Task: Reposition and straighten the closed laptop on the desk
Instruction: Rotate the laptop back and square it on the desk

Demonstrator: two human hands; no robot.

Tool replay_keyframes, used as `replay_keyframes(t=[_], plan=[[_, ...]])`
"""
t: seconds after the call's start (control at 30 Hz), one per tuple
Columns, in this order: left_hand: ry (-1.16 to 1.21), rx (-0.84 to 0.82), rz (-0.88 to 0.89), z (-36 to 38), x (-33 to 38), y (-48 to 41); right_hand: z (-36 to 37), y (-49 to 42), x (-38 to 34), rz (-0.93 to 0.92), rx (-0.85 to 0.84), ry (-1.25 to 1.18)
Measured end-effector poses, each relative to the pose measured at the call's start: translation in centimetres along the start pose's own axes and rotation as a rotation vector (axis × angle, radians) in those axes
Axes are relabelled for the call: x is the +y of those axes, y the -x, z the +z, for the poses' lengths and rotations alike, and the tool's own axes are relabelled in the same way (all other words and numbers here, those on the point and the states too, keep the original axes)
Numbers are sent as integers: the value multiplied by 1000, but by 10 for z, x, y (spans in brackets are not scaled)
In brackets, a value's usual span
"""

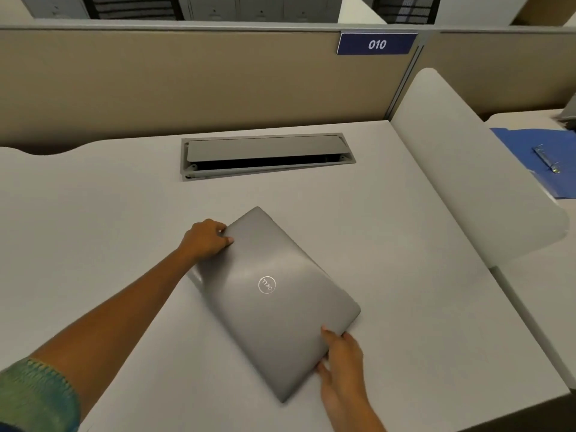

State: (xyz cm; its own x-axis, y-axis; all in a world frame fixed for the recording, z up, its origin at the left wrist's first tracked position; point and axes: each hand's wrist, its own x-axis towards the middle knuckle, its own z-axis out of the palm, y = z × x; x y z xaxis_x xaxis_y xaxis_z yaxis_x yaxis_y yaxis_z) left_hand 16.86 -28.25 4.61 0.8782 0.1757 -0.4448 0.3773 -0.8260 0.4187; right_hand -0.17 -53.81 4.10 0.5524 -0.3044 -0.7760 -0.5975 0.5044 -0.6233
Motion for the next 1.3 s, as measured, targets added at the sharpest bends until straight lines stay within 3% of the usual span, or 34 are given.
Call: replay_keyframes(t=[0.27,0.43,0.67,1.3], plan=[[400,64,-268,16,-37,69,6,-39,-77,-132,-101,355],[568,69,-344,36,-52,105,19,-46,-108,-161,-195,574],[640,90,-399,48,-62,123,30,-55,-111,-190,-217,697],[634,121,-403,60,-57,145,19,-77,-105,-226,-244,744]])
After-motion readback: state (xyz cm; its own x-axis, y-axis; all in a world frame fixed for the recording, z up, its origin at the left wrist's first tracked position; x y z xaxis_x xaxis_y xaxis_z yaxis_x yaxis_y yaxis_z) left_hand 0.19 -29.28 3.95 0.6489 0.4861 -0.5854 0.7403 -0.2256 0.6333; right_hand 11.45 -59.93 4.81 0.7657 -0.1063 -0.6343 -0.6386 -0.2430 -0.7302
